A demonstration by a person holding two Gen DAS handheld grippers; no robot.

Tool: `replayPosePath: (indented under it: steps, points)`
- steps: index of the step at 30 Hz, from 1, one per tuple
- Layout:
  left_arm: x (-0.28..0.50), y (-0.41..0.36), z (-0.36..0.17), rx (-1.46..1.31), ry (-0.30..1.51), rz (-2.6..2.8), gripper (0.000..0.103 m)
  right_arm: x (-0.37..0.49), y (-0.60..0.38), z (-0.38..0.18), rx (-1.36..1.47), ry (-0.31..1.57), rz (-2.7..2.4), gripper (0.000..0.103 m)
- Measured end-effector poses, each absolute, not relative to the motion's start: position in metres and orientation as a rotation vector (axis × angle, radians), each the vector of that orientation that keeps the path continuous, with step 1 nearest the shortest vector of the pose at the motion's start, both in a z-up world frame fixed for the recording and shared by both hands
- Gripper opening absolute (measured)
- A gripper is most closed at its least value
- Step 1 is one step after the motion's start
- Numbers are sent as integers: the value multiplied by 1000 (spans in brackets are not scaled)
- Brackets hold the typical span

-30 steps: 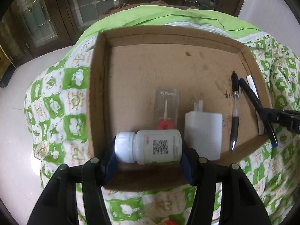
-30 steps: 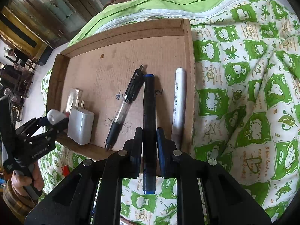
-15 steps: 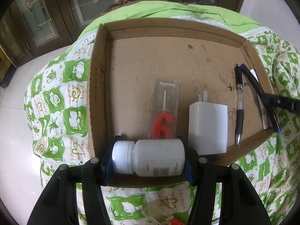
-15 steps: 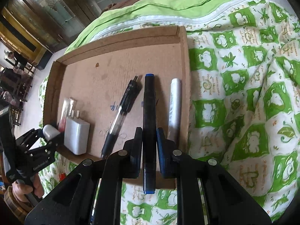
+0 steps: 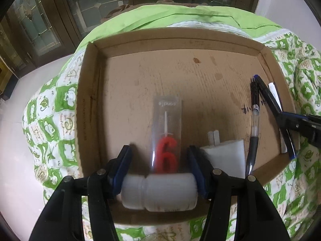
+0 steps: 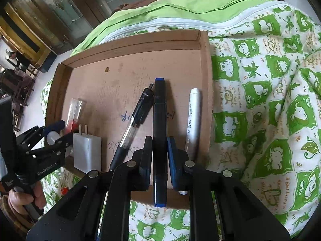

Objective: Organize rigid objects
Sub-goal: 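Lower marker and pill bottle into the cardboard tray and open both grippers, then grasp the blue pen with the right gripper while the left reaches toward the yellow-ended black marker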

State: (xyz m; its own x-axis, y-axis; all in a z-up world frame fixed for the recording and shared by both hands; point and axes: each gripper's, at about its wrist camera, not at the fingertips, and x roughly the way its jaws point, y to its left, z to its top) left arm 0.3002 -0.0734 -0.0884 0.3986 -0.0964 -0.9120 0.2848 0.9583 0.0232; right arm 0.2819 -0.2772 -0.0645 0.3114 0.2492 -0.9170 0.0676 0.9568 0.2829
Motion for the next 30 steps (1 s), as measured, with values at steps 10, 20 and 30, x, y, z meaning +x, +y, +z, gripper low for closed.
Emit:
replayPosePath:
  steps: [10,20,30]
  points:
    - [271,-55,-67,182,1098,-256,54,281,-272,-64,280,1243,136,14]
    - [208,-26,-53,99,1082,-284,61,277,-269,-68,299,1228,153,15]
    - [141,11,-46,-72,1065,-244,62,279,-257,-69,224,1196,163,17]
